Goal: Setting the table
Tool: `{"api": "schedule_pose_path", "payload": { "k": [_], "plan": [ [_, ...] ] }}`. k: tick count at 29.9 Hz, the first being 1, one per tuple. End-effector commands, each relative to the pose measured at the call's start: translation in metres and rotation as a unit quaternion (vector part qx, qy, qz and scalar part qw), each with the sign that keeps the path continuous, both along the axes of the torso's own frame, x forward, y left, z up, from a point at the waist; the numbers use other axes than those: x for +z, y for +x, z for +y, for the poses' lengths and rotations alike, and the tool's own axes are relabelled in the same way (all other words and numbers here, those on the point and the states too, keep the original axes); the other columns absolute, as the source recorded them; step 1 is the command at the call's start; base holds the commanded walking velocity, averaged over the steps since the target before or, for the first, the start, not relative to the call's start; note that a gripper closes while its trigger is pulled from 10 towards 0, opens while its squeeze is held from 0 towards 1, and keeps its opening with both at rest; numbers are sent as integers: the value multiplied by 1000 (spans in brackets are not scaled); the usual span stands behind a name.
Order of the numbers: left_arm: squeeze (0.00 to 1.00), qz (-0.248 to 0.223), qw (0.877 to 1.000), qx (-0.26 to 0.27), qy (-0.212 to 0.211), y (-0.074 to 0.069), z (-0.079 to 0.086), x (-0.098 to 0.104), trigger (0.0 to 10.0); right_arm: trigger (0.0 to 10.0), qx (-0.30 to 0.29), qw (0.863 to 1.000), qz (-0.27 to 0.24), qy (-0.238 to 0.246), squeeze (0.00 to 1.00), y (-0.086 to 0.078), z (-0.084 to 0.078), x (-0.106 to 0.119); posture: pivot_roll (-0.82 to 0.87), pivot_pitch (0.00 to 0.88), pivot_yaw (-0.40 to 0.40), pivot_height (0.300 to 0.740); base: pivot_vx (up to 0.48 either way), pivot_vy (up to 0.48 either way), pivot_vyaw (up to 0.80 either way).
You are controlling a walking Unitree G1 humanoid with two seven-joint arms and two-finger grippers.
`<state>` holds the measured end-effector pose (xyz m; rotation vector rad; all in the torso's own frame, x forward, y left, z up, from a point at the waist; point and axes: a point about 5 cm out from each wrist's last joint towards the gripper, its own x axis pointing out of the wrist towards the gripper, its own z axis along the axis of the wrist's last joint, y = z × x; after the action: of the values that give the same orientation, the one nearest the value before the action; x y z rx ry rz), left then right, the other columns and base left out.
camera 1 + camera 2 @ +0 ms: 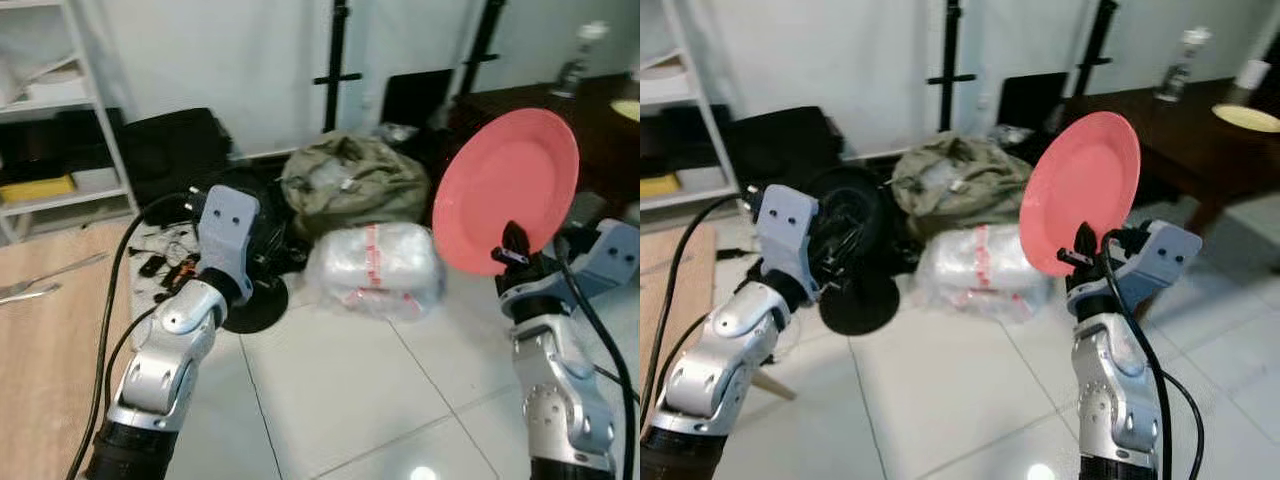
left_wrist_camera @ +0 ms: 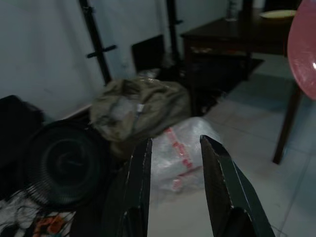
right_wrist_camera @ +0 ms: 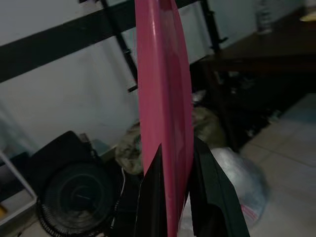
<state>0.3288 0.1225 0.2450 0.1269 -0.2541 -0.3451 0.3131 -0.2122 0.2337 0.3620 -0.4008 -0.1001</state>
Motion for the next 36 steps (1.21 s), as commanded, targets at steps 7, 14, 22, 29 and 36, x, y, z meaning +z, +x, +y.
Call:
{"api": "schedule_pose_path", "payload": {
  "k": [7, 14, 22, 29, 36],
  "plan": [
    [0, 26, 999, -21, -30, 1, -4, -5, 10000, 10000, -6, 1000, -2, 3, 0, -3, -2, -1, 74, 93, 94, 740, 0, 0, -800],
    [0, 26, 999, -21, -32, -1, -2, -5, 10000, 10000, -5, 1000, -1, 3, 0, -2, -2, -1, 85, 96, 92, 740, 0, 0, -800],
    [0, 25, 999, -22, -30, -2, -2, -5, 10000, 10000, -3, 1000, 0, 4, 0, -2, 0, -2, 91, 99, 89, 740, 0, 0, -800],
    [0, 25, 999, -22, -30, -2, -2, -5, 10000, 10000, -2, 1000, -1, 4, 0, -1, 0, -1, 90, 100, 88, 740, 0, 0, -800],
    [0, 40, 998, -20, -49, -1, 0, -10, 10000, 10000, 2, 1000, 0, 2, 0, 0, 2, -1, 85, 99, 83, 740, 0, 0, -800]
  ]
}}
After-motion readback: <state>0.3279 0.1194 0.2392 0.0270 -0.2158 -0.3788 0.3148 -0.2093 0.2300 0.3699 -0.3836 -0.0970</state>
